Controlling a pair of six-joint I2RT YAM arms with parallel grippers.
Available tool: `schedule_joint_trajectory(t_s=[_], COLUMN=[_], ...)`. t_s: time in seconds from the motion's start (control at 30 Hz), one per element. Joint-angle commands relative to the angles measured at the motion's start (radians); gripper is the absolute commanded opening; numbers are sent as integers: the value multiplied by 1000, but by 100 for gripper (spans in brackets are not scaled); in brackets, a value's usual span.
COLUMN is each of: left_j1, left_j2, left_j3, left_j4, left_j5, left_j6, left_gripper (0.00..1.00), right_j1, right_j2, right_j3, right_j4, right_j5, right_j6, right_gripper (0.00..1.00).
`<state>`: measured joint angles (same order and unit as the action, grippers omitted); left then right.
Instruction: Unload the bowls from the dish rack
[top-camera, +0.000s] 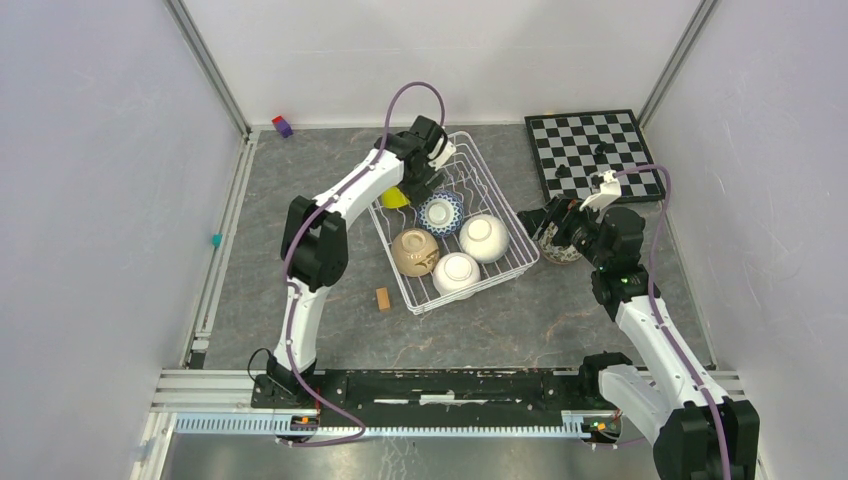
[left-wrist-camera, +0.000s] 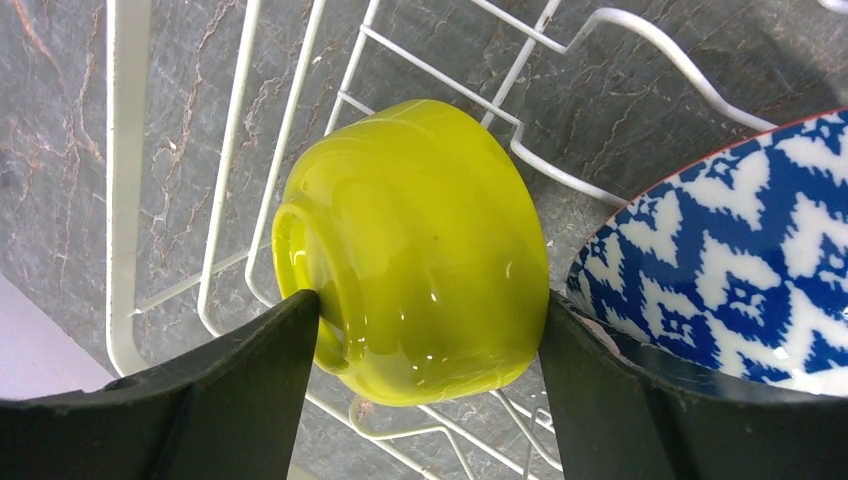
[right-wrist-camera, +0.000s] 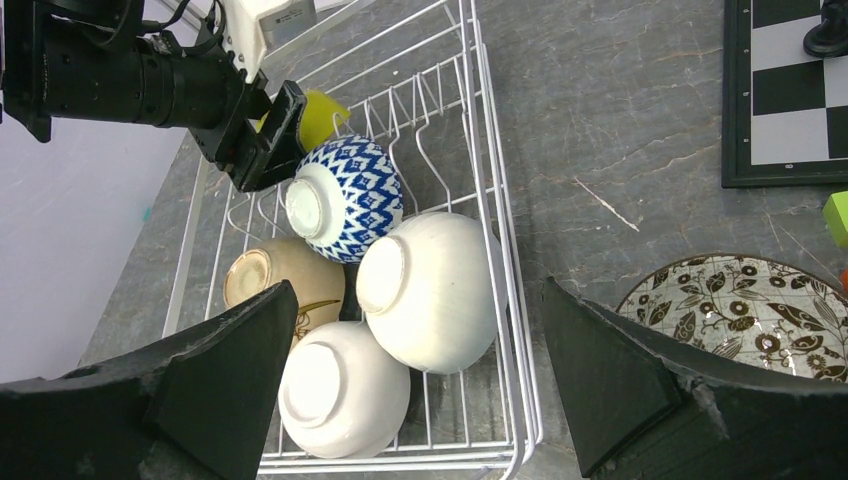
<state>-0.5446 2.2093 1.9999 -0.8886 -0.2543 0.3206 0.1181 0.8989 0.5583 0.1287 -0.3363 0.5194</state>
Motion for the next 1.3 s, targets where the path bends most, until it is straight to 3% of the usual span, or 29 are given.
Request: schedule_joint_trajectory(t_s=[0.0,0.37,0.67,0.87,0.97,1.17,1.27], left_j1=[9,9,11,29,94,303,365], left_j2=[-80,-284,-362,-515,-610,-813,-880], left_j3=[11,-178,-242,-420,-546,-855,-953], left_j4=[53,236,273,453,564,898,1016], left_j5=[-22,38,4,24,106,425,488], left_j6=[-89,-213,-275,-381,-483,-817,-946], left_gripper=[54,46,41,41,40,35,35], right_j1=[6,7,6,8,6,7,7], right_j2=[0,-12,-21,-26,-26,-18,-13], right_j3=[-8,-12,-15,-18,-24,-36,-37], right_j4=[50,42,35,35,46,83,84], right_j5=[6,12,10,12,9,-5,-9], right_j6=[8,-2,-8,-11,-6,13,14], right_gripper=[98,98,98,98,98,98,98])
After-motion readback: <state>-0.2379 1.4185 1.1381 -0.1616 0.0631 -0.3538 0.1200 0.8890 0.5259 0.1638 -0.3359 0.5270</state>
